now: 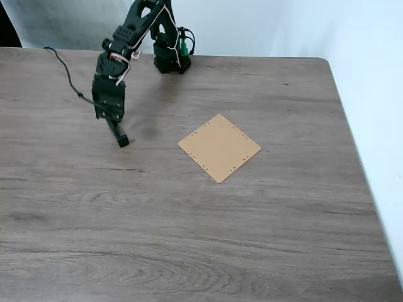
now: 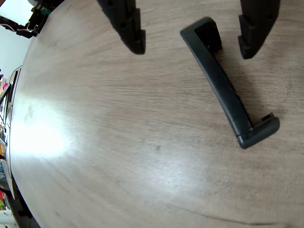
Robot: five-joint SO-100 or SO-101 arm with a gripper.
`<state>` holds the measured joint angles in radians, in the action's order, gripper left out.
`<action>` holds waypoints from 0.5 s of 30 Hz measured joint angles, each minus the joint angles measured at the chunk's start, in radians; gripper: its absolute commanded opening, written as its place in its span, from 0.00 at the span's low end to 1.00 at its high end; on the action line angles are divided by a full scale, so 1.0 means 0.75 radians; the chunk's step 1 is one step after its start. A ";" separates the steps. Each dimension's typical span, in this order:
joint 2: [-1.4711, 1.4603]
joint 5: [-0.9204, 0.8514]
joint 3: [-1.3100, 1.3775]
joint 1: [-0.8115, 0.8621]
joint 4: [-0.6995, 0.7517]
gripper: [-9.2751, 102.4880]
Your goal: Grasp a black block and then place it on the board.
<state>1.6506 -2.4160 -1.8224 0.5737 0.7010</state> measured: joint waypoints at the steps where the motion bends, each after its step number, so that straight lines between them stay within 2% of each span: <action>1: -0.006 0.000 0.000 0.000 -0.010 0.32; 15: -0.096 -0.022 0.031 0.014 -0.025 0.32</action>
<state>1.5785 -2.4329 -1.7994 0.5844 0.6826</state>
